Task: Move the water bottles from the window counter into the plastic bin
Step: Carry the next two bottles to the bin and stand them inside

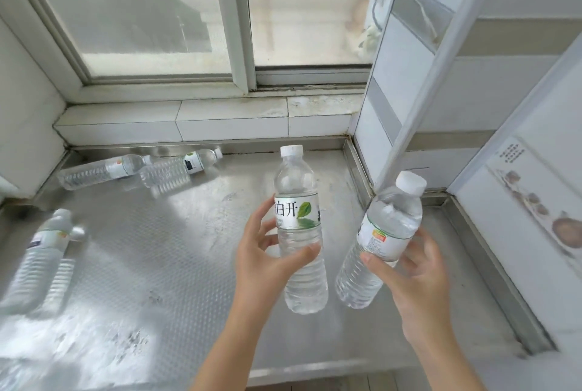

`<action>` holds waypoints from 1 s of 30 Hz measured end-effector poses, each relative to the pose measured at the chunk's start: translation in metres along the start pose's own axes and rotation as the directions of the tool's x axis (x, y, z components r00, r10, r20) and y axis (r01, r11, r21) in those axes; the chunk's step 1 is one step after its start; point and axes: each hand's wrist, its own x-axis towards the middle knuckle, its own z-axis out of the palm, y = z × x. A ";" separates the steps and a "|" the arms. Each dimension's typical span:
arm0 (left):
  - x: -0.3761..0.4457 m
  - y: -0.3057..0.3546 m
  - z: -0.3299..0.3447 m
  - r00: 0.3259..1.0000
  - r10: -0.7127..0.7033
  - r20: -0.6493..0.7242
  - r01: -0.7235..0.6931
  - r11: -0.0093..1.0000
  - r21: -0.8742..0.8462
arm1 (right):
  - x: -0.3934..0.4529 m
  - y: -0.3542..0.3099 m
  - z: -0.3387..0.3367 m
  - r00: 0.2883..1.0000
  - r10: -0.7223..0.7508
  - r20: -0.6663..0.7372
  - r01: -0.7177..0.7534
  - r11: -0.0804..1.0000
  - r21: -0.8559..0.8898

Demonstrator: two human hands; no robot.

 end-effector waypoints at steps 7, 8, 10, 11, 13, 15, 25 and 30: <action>-0.059 0.015 -0.019 0.972 0.103 0.212 -0.102 0.995 -0.015 | -0.094 -0.012 -0.022 0.986 -0.031 -0.164 0.043 0.996 0.072; -0.067 0.016 -0.018 0.963 0.110 0.246 -0.108 0.994 -0.022 | -0.107 -0.013 -0.027 0.980 -0.026 -0.195 0.043 0.996 0.083; -0.082 0.019 -0.013 0.939 0.131 0.319 -0.126 0.991 -0.038 | -0.131 -0.018 -0.040 0.966 -0.031 -0.256 0.057 0.994 0.093; -0.089 0.021 -0.009 0.923 0.141 0.357 -0.133 0.990 -0.049 | -0.143 -0.021 -0.047 0.957 -0.037 -0.289 0.064 0.994 0.087; -0.105 0.025 -0.001 0.884 0.160 0.439 -0.146 0.987 -0.066 | -0.167 -0.027 -0.063 0.934 -0.045 -0.354 0.076 0.994 0.074; -0.122 0.029 0.010 0.840 0.174 0.514 -0.157 0.985 -0.076 | -0.190 -0.031 -0.079 0.903 -0.047 -0.428 0.084 0.994 0.067; -0.239 0.034 0.073 0.575 0.209 0.791 -0.184 0.975 -0.124 | -0.309 -0.034 -0.178 0.720 -0.025 -0.693 0.106 0.992 0.075; -0.321 0.029 0.111 0.459 0.177 0.871 -0.147 0.982 -0.122 | -0.375 -0.031 -0.245 0.626 -0.015 -0.780 0.105 0.992 0.065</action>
